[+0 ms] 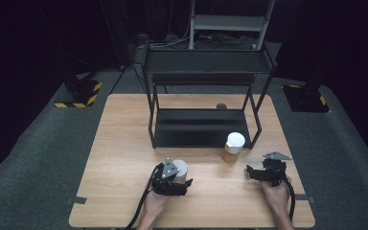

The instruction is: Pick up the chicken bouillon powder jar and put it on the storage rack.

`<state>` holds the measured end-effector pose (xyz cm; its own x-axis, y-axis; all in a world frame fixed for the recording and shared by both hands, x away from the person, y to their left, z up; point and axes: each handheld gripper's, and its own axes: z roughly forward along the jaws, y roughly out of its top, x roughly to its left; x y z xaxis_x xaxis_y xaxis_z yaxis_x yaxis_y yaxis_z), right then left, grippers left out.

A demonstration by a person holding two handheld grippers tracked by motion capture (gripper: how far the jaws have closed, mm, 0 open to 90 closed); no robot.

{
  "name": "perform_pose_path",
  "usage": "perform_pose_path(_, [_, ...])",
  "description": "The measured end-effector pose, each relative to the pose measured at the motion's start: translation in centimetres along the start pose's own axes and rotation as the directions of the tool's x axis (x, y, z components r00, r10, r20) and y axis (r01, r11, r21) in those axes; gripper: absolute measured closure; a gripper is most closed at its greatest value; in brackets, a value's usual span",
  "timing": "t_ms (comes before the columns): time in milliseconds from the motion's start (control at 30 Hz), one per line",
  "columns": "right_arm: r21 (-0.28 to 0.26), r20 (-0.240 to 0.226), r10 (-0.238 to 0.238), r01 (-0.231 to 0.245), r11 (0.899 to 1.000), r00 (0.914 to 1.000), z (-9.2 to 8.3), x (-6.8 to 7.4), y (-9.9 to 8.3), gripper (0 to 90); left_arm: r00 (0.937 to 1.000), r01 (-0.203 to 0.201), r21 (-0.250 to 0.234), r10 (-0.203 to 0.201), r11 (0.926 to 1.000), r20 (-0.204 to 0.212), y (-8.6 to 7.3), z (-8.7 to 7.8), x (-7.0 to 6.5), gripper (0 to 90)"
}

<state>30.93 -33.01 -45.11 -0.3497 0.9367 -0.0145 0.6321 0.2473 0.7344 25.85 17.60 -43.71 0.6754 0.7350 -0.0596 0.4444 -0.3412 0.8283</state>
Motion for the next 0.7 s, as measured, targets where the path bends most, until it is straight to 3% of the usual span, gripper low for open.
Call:
perform_pose_path(67, [0.000,0.000,0.000,0.000,1.000,1.0000,0.0,0.0,0.0,4.2,1.0000,-0.003,-0.005,0.003,1.0000,-0.001,-0.1,-0.1,0.1,29.9])
perform_pose_path(467, [0.000,0.000,0.000,0.000,1.000,1.0000,0.0,0.0,0.0,4.2,0.9997,-0.013,-0.007,0.013,0.9999,-0.023,0.1,-0.3,-0.4,31.6])
perform_pose_path(700, [0.000,0.000,0.000,0.000,1.000,1.0000,0.0,0.0,0.0,4.2,0.9996,-0.026,-0.002,0.026,0.9997,-0.013,1.6,-1.2,-0.1,31.9])
